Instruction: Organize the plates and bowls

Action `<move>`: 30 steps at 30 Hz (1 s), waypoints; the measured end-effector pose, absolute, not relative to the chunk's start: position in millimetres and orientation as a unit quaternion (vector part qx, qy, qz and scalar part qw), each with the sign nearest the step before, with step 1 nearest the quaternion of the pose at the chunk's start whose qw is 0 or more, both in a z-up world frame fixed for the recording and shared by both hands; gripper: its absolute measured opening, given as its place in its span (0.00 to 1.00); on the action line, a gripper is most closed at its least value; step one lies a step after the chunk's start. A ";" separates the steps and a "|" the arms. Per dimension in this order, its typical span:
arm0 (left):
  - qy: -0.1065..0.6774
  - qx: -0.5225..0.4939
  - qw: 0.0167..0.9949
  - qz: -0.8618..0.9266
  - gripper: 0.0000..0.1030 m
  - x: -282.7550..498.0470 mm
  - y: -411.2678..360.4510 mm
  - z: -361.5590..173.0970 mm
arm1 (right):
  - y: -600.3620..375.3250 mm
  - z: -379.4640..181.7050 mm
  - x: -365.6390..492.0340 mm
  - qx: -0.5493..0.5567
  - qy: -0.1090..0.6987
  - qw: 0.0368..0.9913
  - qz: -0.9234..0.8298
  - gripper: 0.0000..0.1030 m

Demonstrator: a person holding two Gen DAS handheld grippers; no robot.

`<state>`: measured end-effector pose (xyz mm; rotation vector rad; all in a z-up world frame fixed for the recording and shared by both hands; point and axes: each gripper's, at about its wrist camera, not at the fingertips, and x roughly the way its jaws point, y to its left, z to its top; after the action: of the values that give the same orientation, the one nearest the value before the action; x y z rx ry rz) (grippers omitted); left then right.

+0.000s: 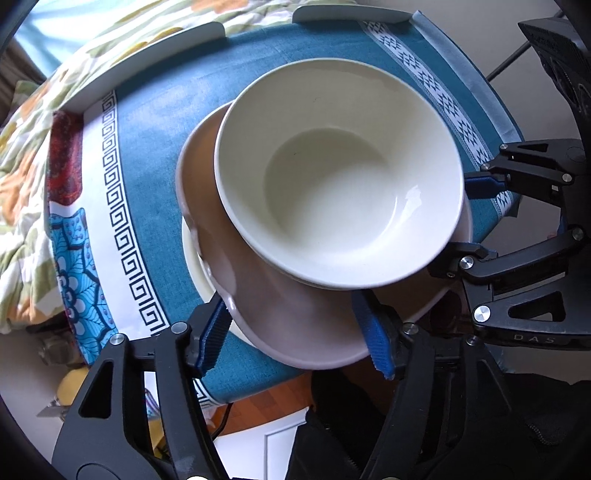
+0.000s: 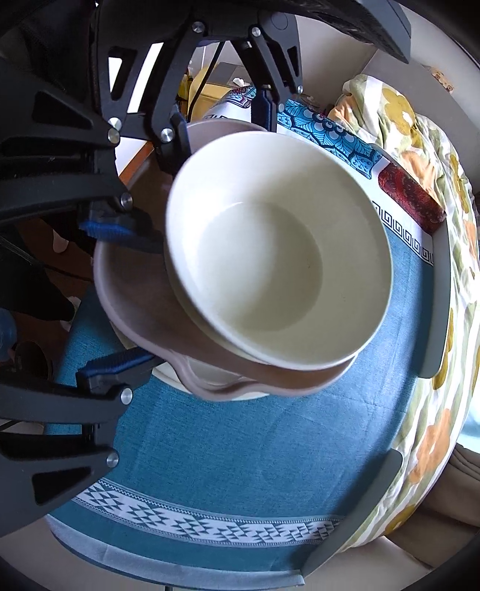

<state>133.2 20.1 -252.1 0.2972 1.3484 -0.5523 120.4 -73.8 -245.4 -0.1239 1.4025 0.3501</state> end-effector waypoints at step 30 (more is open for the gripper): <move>0.220 0.005 0.973 -0.069 1.00 -71.1 39.7 5.1 | -163.6 12.5 -76.3 -0.013 0.273 0.962 0.004 0.91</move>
<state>-71.1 39.7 5.1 0.0097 0.4450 -0.1396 -76.3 -163.6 12.5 -0.0268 0.5529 0.0079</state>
